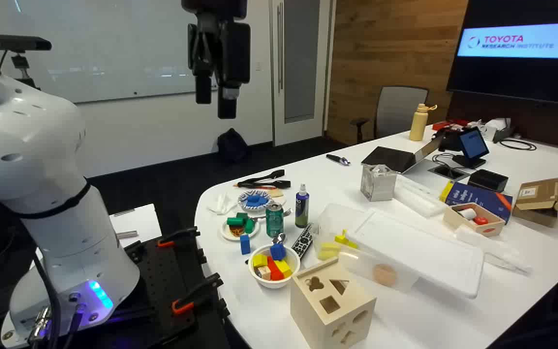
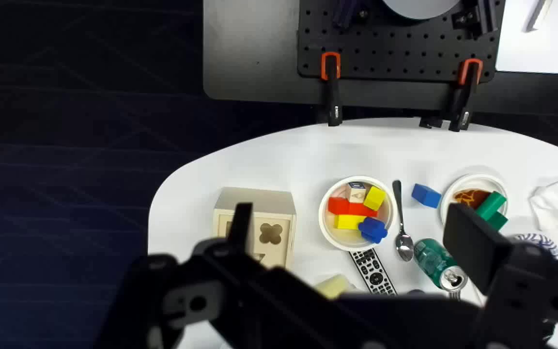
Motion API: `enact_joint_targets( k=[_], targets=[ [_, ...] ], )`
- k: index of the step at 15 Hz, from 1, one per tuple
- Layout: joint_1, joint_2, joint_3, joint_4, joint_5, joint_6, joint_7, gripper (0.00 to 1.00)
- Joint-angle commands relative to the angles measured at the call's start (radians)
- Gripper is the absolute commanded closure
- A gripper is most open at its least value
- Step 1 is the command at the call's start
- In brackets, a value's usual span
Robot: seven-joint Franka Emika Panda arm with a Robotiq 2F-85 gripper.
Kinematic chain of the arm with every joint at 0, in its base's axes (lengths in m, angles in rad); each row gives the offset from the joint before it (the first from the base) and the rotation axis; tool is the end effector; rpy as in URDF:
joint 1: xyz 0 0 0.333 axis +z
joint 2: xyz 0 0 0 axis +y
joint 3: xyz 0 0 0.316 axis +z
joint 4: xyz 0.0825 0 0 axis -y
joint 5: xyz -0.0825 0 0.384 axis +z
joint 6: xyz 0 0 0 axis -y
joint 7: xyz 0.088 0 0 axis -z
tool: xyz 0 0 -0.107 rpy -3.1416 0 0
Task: Move the first left bowl to the right
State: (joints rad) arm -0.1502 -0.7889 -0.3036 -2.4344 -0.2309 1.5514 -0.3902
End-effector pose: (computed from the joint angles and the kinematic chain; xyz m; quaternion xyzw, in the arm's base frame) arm 0.2603 -0.1753 0.5386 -0.9981 -0.0221 0.0566 0.0132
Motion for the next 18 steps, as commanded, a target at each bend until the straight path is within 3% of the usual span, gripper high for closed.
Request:
enact_joint_targets(
  k=[1, 3, 5, 9, 14, 18],
  targets=[
    [0.008, -0.001, -0.005, 0.002, -0.003, -0.003, 0.005, 0.00],
    [0.008, -0.001, -0.005, 0.002, -0.003, -0.003, 0.005, 0.00],
    [0.028, 0.040, -0.023, -0.026, 0.012, 0.067, -0.001, 0.00],
    [0.109, 0.182, 0.024, -0.122, 0.116, 0.239, 0.027, 0.00],
    [0.241, 0.391, 0.137, -0.213, 0.312, 0.545, 0.019, 0.00],
    [0.337, 0.639, 0.246, -0.180, 0.516, 0.756, 0.038, 0.00]
  ],
)
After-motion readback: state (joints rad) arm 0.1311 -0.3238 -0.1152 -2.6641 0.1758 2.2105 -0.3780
